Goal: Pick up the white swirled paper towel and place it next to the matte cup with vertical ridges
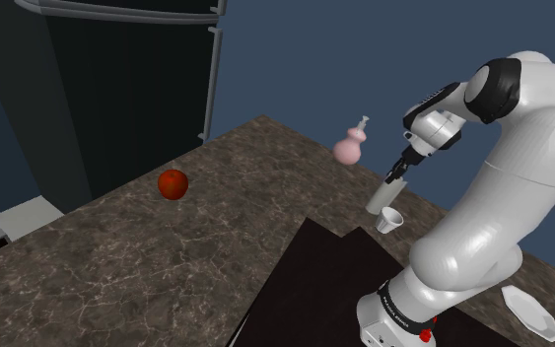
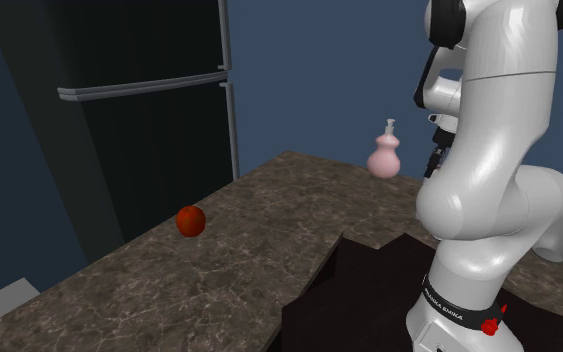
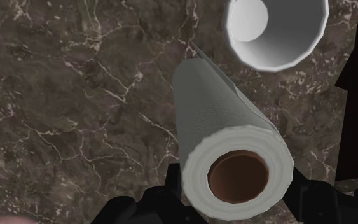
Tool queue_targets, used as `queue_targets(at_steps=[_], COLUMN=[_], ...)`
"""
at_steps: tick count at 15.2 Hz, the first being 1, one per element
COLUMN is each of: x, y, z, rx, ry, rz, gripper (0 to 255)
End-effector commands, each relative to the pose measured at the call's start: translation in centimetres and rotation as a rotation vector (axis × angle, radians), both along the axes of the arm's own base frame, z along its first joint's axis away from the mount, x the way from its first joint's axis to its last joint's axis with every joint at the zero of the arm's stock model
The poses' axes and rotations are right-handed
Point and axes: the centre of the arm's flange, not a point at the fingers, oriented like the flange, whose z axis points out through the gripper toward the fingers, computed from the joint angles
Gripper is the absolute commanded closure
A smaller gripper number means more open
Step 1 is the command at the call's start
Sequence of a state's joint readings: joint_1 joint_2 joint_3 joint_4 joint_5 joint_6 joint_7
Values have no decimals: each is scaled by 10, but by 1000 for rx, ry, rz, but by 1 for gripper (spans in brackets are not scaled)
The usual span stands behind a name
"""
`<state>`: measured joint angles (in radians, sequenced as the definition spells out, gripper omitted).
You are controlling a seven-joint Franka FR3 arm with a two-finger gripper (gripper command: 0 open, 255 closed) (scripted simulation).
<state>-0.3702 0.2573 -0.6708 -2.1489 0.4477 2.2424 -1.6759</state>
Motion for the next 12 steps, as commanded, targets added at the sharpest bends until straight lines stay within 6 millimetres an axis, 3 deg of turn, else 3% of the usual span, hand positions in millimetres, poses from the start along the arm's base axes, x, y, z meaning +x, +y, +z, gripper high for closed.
queue_targets(at_steps=[1, 12], x=[1, 1], y=[0, 0], z=[11, 69], rx=[0, 0], ry=[0, 0], rz=[0, 0], gripper=[255, 255])
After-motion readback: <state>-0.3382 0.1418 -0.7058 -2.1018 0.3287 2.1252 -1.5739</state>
